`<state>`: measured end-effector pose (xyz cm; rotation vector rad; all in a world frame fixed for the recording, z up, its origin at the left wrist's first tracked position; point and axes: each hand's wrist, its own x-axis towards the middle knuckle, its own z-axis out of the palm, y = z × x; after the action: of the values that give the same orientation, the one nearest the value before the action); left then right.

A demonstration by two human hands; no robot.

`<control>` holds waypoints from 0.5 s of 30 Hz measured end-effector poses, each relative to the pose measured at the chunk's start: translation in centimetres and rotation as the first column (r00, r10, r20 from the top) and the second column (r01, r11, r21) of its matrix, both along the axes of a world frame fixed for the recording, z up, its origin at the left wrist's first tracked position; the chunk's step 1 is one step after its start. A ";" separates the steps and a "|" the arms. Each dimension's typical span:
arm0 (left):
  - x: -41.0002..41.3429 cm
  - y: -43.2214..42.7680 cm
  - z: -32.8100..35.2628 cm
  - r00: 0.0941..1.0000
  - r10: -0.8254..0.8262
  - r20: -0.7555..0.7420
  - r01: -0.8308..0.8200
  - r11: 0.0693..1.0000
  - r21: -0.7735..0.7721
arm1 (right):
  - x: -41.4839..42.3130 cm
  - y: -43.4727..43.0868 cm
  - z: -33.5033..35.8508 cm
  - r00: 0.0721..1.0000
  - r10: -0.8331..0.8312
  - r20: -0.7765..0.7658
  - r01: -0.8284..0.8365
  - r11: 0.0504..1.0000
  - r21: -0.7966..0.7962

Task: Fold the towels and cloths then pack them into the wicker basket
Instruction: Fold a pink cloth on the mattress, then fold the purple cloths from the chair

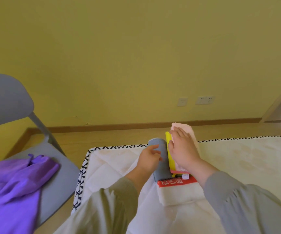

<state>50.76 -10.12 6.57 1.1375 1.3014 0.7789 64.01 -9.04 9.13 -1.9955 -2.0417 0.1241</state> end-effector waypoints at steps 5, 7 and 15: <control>-5.8 -2.6 0.1 0.996 0.077 -0.052 -0.075 0.997 0.034 | -6.7 -2.4 -1.0 0.950 0.101 -0.295 -0.090 0.995 0.051; -8.9 -3.6 -0.4 0.990 0.114 -0.083 -0.111 0.993 0.046 | -10.1 -3.1 -2.1 0.922 0.084 -0.378 -0.069 0.996 0.055; -23.6 -8.0 -2.8 0.892 0.277 -0.357 -0.266 0.961 0.081 | -24.6 -5.6 -6.2 0.811 0.075 -0.580 -0.132 0.990 -0.057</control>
<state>27.18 -18.09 3.72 1.1753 1.7967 0.8155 39.38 -14.66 2.97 -1.6136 -1.7538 0.7676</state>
